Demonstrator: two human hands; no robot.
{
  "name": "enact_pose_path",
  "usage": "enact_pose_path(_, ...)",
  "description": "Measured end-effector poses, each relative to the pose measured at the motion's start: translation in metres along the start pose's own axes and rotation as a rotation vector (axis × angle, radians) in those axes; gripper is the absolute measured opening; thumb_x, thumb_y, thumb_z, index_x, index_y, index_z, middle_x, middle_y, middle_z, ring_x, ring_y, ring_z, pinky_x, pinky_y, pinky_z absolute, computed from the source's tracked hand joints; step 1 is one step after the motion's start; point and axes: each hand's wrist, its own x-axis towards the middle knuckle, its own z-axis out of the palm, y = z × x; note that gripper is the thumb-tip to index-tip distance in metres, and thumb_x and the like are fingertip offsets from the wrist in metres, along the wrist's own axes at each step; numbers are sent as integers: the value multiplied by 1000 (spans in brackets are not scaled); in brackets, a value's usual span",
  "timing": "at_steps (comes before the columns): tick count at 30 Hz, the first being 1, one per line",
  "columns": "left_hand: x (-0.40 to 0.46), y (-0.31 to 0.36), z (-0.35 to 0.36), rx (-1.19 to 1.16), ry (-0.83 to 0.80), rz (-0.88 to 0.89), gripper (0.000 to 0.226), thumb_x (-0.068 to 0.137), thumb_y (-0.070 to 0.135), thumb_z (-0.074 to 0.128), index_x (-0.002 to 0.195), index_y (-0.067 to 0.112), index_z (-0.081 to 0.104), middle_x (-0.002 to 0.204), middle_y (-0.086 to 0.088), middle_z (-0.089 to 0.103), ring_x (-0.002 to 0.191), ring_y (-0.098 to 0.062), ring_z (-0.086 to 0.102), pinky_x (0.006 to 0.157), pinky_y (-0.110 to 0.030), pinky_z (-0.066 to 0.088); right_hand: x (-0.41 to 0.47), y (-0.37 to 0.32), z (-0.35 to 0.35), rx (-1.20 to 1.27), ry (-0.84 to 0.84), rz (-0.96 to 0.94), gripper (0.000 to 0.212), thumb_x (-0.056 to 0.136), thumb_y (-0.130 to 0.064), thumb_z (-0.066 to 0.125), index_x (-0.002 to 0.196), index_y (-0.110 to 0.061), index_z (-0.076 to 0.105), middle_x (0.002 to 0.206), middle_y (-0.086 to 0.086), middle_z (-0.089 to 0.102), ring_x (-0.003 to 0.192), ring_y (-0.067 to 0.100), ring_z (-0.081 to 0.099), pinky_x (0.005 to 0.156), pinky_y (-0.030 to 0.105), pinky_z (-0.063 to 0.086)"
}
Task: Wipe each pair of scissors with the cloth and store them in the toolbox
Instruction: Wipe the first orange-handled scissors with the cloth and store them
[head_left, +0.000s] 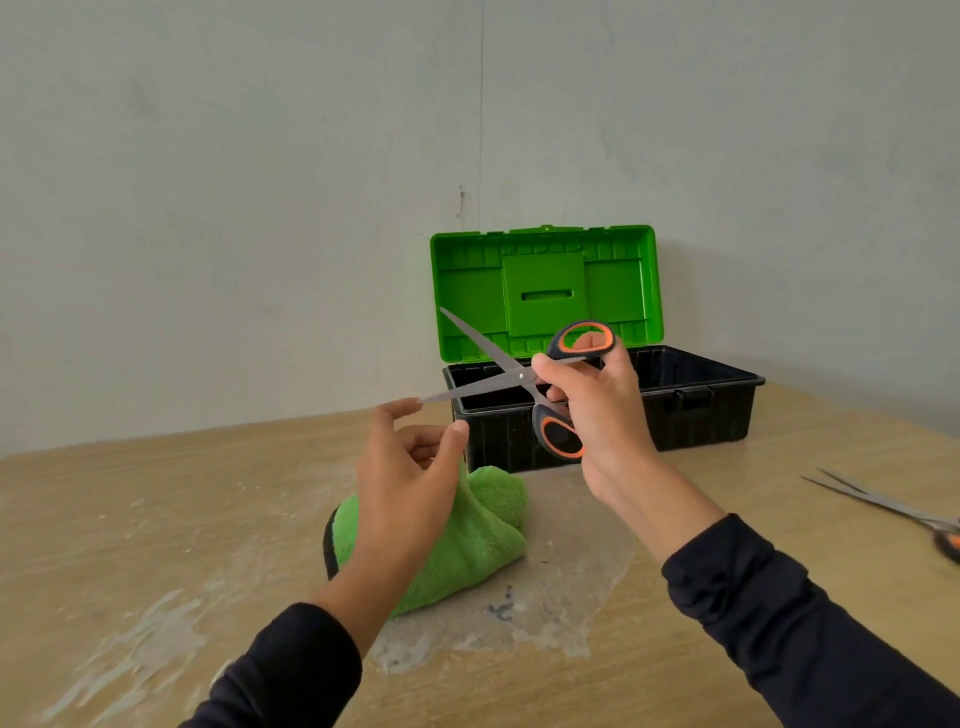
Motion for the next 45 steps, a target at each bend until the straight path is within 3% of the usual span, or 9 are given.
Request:
enact_pose_path(11, -1, -10, 9, 57, -200, 84, 10, 80, 18, 69, 89, 14, 67, 79, -1, 71, 74, -14, 67, 72, -26, 55, -16, 14, 19, 199, -18, 44, 19, 78, -2, 70, 90, -8, 55, 76, 4, 63, 62, 9, 58, 64, 27, 50)
enact_pose_path(17, 3, -11, 5, 41, -153, 80, 6, 80, 15, 68, 85, 12, 66, 75, -4, 69, 68, -16, 64, 64, -22, 53, -8, 10, 15, 184, -60, 51, 5, 90, -12, 56, 86, -9, 55, 78, 6, 60, 62, 11, 56, 61, 22, 49)
enact_pose_path(22, 10, -11, -1, 20, -111, 72, 6, 81, 16, 68, 84, 13, 65, 73, -1, 66, 65, -10, 61, 62, -20, 51, 0, 22, 4, -290, -8, -112, 21, 89, -29, 58, 85, -9, 60, 75, -1, 56, 70, 13, 50, 73, 32, 45)
enact_pose_path(26, 12, -11, -4, 37, -91, 73, 6, 81, 16, 67, 86, 14, 66, 76, -2, 68, 69, -11, 63, 67, -22, 54, 2, 29, -2, -503, 135, -340, 30, 77, -33, 72, 92, -15, 55, 92, 3, 55, 76, 11, 52, 63, 11, 42)
enact_pose_path(31, 12, -13, -3, 73, -89, 94, 5, 82, 16, 67, 86, 15, 65, 74, 0, 66, 69, -12, 62, 67, -23, 53, -5, 33, 2, -664, 66, -625, 13, 81, -28, 69, 86, -16, 67, 81, -2, 65, 70, 5, 57, 61, 9, 42)
enact_pose_path(34, 15, -13, -7, 79, -68, 107, 6, 82, 16, 66, 82, 22, 64, 73, 3, 66, 69, -10, 62, 67, -21, 53, -14, 33, 9, -774, -85, -630, 31, 82, -34, 60, 107, -15, 66, 98, -3, 67, 85, 9, 58, 73, 17, 45)
enact_pose_path(38, 19, -16, -11, 120, -91, 116, 8, 83, 17, 66, 81, 24, 63, 75, 3, 67, 70, -10, 63, 66, -18, 53, -14, 40, 9, -940, -225, -525, 48, 78, -34, 70, 116, -14, 51, 109, 1, 58, 103, 14, 51, 85, 26, 44)
enact_pose_path(41, 21, -20, -11, 172, -140, 123, 3, 83, 18, 65, 85, 20, 65, 77, 1, 68, 72, -13, 64, 68, -21, 53, -13, 39, 9, -973, -241, -526, 48, 77, -33, 71, 116, -12, 52, 103, 1, 61, 101, 16, 52, 86, 32, 48)
enact_pose_path(45, 23, -20, -16, 359, -194, 268, 8, 85, 19, 62, 90, 15, 66, 77, 4, 68, 72, -6, 62, 65, -11, 48, -14, 33, 8, -1037, -264, -591, 38, 81, -29, 65, 113, -10, 60, 98, 2, 67, 95, 22, 54, 84, 36, 48)
